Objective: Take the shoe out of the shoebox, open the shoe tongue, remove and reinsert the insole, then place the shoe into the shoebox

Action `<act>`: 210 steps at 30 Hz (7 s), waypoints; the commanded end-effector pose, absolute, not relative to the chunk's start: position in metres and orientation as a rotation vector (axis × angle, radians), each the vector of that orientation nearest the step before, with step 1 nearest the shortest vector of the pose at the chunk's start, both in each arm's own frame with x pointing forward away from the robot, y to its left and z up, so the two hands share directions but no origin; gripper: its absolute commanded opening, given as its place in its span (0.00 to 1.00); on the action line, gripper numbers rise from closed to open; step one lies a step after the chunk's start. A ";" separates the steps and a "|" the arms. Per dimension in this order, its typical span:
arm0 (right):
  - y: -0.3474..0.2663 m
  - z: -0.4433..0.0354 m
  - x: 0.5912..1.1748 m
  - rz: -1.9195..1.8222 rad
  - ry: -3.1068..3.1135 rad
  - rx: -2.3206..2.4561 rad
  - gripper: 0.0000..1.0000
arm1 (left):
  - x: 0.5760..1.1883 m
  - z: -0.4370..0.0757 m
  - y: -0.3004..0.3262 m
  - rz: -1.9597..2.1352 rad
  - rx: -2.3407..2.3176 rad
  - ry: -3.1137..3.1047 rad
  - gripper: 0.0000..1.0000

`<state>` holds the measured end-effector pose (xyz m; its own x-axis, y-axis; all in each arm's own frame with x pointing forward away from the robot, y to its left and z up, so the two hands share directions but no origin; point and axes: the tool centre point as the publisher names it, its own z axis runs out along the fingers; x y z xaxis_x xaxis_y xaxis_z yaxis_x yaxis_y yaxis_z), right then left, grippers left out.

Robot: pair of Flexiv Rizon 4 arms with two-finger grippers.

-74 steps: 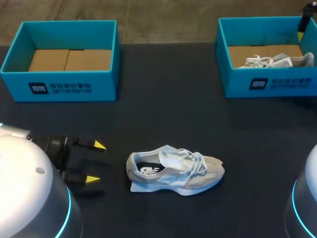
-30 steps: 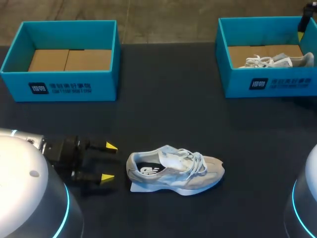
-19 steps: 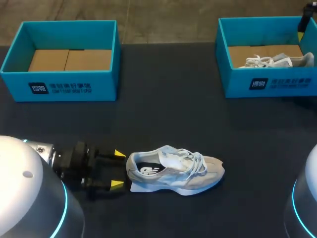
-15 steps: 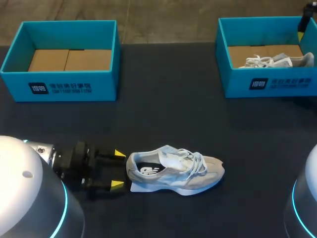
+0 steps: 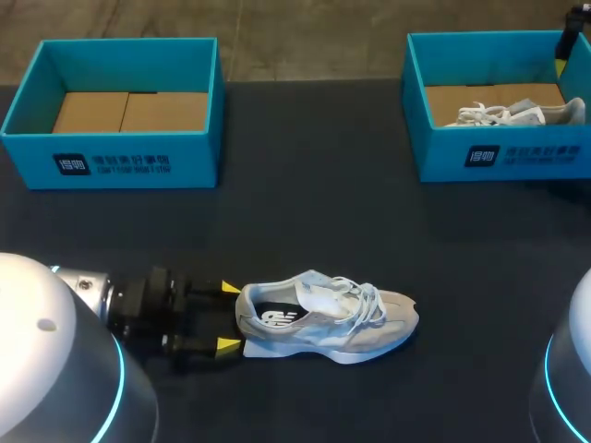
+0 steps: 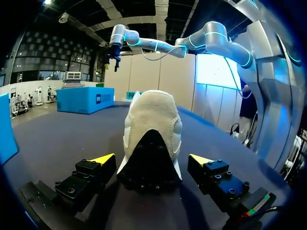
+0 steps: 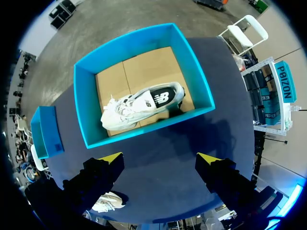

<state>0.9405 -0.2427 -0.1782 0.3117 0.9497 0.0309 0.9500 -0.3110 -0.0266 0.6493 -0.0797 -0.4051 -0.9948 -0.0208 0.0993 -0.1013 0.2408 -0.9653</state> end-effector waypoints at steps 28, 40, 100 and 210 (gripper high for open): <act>-0.242 -0.178 0.940 -0.013 -1.819 -2.513 1.00 | 0.651 -0.417 -0.113 1.918 0.117 -2.446 1.00; -0.242 -0.178 0.940 -0.013 -1.819 -2.513 1.00 | 0.653 -0.419 -0.122 1.926 0.099 -2.408 1.00; -0.242 -0.178 0.940 -0.013 -1.819 -2.513 1.00 | 0.679 -0.425 -0.138 1.830 -0.050 -2.354 0.00; 0.092 -0.253 0.723 -0.161 -1.738 -2.476 1.00 | 0.676 -0.424 -0.135 1.829 -0.063 -2.351 0.00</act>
